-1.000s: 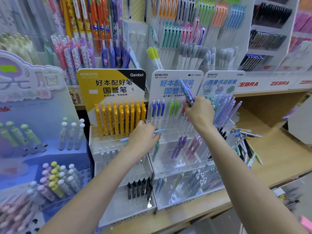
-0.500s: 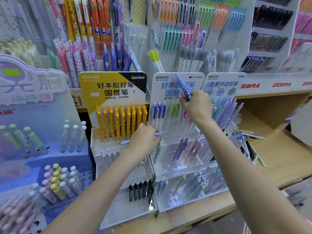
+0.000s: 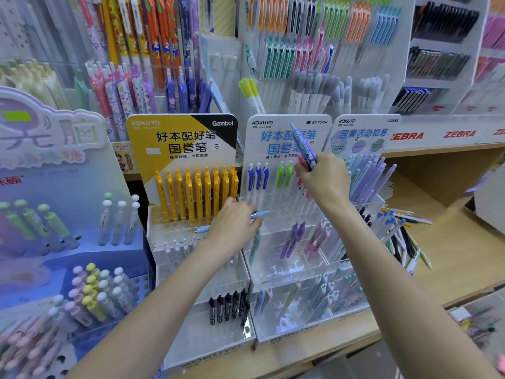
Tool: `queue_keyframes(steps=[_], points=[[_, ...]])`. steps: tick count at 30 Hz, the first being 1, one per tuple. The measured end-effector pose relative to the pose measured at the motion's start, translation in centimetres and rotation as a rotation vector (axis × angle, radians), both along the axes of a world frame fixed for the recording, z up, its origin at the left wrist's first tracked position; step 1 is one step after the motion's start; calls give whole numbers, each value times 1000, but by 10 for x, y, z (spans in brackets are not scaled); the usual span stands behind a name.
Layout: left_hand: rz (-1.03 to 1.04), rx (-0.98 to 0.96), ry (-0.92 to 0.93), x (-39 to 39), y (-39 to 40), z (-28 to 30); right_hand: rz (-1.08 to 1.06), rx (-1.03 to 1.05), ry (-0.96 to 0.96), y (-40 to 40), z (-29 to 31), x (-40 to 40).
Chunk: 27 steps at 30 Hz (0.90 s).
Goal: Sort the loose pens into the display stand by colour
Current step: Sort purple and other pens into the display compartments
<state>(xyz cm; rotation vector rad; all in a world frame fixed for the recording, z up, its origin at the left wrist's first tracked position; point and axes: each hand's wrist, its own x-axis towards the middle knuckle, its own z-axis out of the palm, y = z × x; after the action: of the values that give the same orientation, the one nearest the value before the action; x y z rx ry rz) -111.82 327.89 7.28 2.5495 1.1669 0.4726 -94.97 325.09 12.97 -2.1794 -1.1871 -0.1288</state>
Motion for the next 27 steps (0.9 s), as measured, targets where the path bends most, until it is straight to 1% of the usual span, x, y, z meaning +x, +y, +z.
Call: queue_keyframes(steps=[3, 4, 8, 10, 15, 17, 20, 22, 24, 27], points=[[0, 5, 7, 0, 0, 0, 1, -137, -105, 0, -1, -4], [-1, 7, 11, 0, 0, 0, 5, -152, -121, 1, 0, -5], [0, -1, 5, -1, -1, 0, 13, -60, 14, 0, 14, 3], [-2, 0, 9, -1, -1, 1, 51, -54, 42, 0, 21, 11], [1, -6, 15, -1, -2, 2, 202, -193, -27, 2, 30, 15], [4, -1, 20, 0, -2, 2, 234, -211, -46, 1, 31, 13], [10, -1, 21, 0, -2, 2, 280, -210, 8, 2, 31, 15], [11, 2, 17, 0, -3, 2, 296, -237, -12, 2, 30, 14], [9, 7, 19, 0, -3, 1, 276, -251, -68, 4, 29, 15], [15, 9, 22, 1, -3, 1, 196, -202, -114, 8, 32, 18]])
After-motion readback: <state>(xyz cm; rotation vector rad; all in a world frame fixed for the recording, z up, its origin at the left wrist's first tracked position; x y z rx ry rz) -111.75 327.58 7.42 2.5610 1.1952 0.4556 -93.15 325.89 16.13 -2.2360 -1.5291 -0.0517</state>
